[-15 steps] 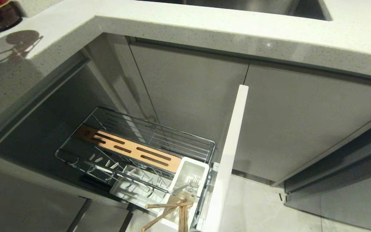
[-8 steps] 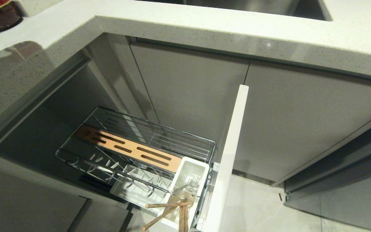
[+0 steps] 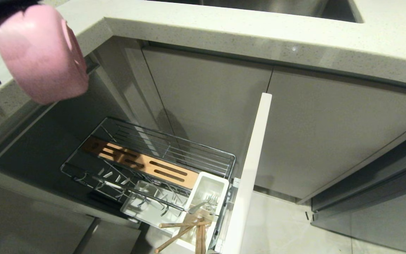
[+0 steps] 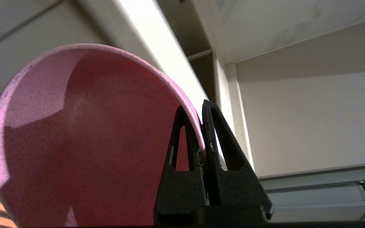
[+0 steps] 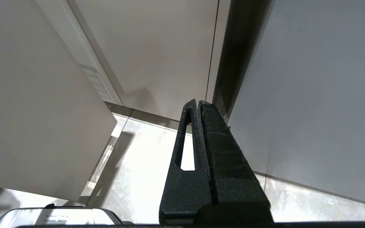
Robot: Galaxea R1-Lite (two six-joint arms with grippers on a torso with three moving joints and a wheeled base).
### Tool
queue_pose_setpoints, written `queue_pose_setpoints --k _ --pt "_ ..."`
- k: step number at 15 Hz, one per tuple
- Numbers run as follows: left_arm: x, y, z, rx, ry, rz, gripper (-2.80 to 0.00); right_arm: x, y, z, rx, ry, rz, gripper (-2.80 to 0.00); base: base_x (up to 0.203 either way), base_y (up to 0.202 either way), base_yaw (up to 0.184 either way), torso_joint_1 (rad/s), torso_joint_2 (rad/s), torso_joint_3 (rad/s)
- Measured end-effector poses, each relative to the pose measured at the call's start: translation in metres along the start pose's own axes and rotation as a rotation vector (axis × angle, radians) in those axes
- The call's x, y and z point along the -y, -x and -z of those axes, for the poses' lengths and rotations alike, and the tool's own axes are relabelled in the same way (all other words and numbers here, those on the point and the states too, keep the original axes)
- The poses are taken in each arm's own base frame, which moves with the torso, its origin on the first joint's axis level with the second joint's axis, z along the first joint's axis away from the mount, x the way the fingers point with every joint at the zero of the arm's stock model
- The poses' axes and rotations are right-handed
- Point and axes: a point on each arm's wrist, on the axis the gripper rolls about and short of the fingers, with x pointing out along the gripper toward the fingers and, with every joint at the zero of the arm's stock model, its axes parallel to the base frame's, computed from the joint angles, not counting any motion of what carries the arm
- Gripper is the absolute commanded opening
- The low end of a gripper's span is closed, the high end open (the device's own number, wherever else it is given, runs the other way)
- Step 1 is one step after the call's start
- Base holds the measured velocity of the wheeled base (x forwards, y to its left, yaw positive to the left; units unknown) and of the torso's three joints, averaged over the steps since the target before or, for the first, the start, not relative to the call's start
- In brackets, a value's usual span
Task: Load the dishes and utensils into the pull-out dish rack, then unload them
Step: Pick up the bowl and place it in the cupboard
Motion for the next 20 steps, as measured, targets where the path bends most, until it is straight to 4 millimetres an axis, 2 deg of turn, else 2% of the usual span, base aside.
queue_pose_setpoints --k 3,6,14,20 --pt "-0.035 -0.001 0.029 0.009 0.033 0.019 -2.8 0.0 0.0 0.0 0.0 0.0 0.0 -2.8 0.0 0.0 0.0 0.0 0.0 0.0" --pt "-0.052 -0.011 0.044 0.035 0.079 0.006 -2.8 0.0 0.0 0.0 0.0 0.0 0.0 -2.8 0.0 0.0 0.0 0.0 0.0 0.0" --pt "-0.082 -0.062 0.084 0.121 0.09 -0.131 -2.8 0.0 0.0 0.0 0.0 0.0 0.0 -2.8 0.0 0.0 0.0 0.0 0.0 0.0" --pt "-0.112 -0.103 0.137 0.194 0.106 -0.258 -2.8 0.0 0.0 0.0 0.0 0.0 0.0 -2.8 0.0 0.0 0.0 0.0 0.0 0.0"
